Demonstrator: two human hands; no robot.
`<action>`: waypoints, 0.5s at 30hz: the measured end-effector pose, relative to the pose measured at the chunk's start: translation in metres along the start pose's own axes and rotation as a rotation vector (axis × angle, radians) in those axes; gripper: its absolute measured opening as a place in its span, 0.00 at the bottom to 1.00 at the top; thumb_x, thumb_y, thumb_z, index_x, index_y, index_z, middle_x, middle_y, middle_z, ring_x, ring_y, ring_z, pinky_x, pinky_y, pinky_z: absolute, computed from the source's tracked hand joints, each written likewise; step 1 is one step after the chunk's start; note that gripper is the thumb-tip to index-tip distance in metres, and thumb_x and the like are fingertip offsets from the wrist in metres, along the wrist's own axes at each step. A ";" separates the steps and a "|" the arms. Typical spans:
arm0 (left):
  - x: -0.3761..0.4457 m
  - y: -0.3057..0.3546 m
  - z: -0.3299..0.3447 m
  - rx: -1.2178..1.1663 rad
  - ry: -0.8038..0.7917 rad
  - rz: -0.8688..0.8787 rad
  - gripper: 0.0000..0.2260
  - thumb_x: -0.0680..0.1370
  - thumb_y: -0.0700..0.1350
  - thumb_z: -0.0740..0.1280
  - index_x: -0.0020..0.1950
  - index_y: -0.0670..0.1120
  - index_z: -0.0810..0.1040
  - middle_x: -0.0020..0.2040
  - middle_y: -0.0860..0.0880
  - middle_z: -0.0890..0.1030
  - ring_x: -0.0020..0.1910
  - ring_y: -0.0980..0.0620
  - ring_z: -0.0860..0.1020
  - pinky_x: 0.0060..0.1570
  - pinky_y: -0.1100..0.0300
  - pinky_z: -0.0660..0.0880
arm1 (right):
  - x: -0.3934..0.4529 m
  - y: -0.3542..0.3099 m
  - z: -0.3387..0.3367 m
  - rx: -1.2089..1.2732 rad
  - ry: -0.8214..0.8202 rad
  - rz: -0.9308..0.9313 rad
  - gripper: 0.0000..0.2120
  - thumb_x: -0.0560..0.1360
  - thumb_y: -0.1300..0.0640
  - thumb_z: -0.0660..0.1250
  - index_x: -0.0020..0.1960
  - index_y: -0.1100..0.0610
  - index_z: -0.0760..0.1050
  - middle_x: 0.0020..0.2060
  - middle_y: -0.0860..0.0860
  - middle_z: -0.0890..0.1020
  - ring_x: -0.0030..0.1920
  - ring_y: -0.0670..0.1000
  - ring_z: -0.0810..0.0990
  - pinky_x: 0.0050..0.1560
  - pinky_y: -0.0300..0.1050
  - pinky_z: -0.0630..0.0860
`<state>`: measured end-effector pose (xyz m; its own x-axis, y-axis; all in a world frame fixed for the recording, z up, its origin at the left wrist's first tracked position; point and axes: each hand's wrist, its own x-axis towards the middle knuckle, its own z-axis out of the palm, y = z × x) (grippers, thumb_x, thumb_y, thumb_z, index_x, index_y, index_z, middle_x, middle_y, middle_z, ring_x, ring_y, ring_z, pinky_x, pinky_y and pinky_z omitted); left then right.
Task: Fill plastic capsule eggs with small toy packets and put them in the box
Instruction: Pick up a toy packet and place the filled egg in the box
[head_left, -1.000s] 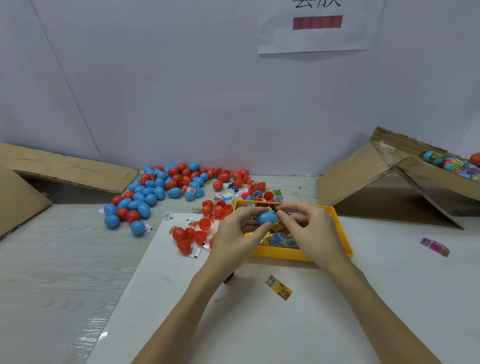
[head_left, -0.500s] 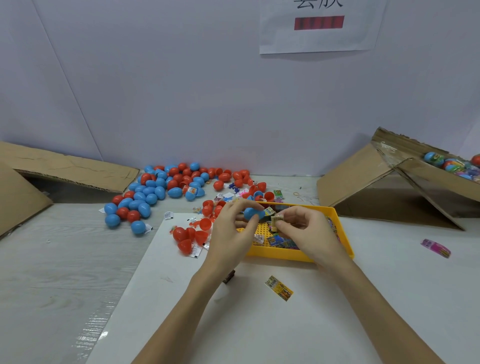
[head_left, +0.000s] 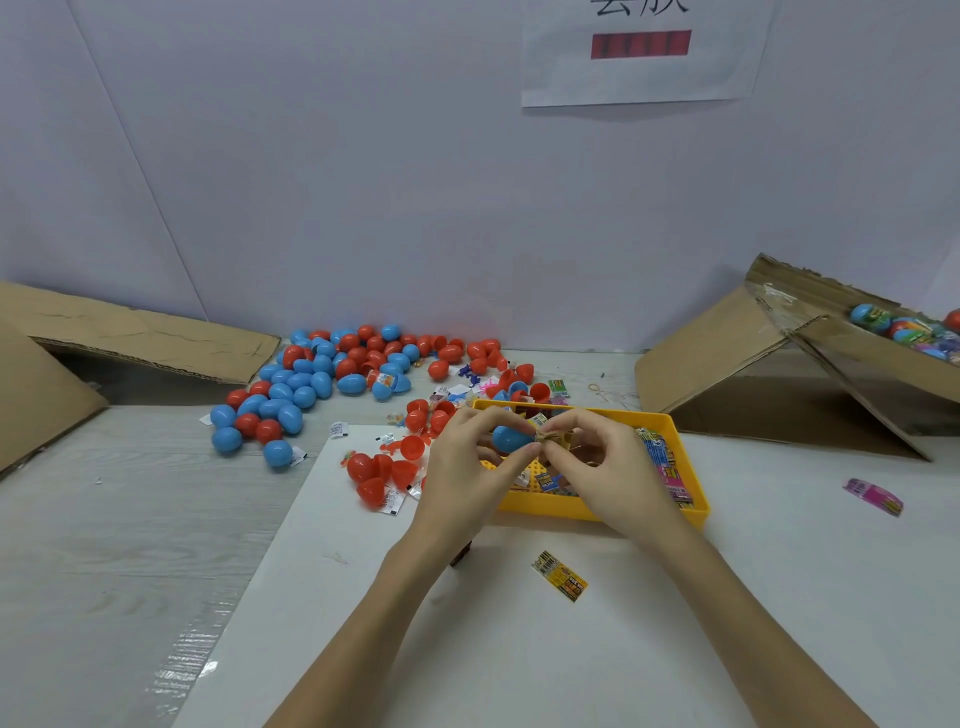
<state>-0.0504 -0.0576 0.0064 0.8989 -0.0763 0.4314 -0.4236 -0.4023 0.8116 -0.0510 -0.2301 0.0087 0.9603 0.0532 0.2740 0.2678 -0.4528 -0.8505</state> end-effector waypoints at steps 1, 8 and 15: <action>0.000 -0.001 0.000 0.010 0.015 0.006 0.09 0.75 0.49 0.76 0.54 0.50 0.84 0.56 0.51 0.78 0.50 0.55 0.80 0.46 0.64 0.81 | 0.000 -0.001 -0.001 0.028 -0.016 0.008 0.06 0.81 0.57 0.70 0.55 0.48 0.82 0.46 0.46 0.85 0.48 0.49 0.85 0.48 0.49 0.86; 0.003 -0.007 -0.001 0.123 0.094 0.082 0.07 0.75 0.46 0.77 0.51 0.53 0.85 0.52 0.54 0.76 0.52 0.59 0.76 0.45 0.67 0.77 | -0.001 -0.006 -0.006 0.233 -0.114 0.100 0.10 0.83 0.58 0.66 0.57 0.50 0.85 0.47 0.46 0.88 0.48 0.49 0.87 0.46 0.47 0.86; 0.000 -0.006 -0.004 0.191 0.234 0.289 0.07 0.73 0.43 0.78 0.51 0.49 0.88 0.53 0.50 0.79 0.49 0.55 0.78 0.48 0.66 0.78 | 0.000 -0.012 -0.016 0.703 -0.230 0.323 0.13 0.85 0.56 0.63 0.59 0.57 0.86 0.56 0.54 0.87 0.54 0.53 0.87 0.48 0.42 0.82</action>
<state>-0.0482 -0.0512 0.0030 0.6868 -0.0103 0.7267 -0.6068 -0.5585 0.5655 -0.0556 -0.2387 0.0260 0.9704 0.2318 -0.0674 -0.1119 0.1843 -0.9765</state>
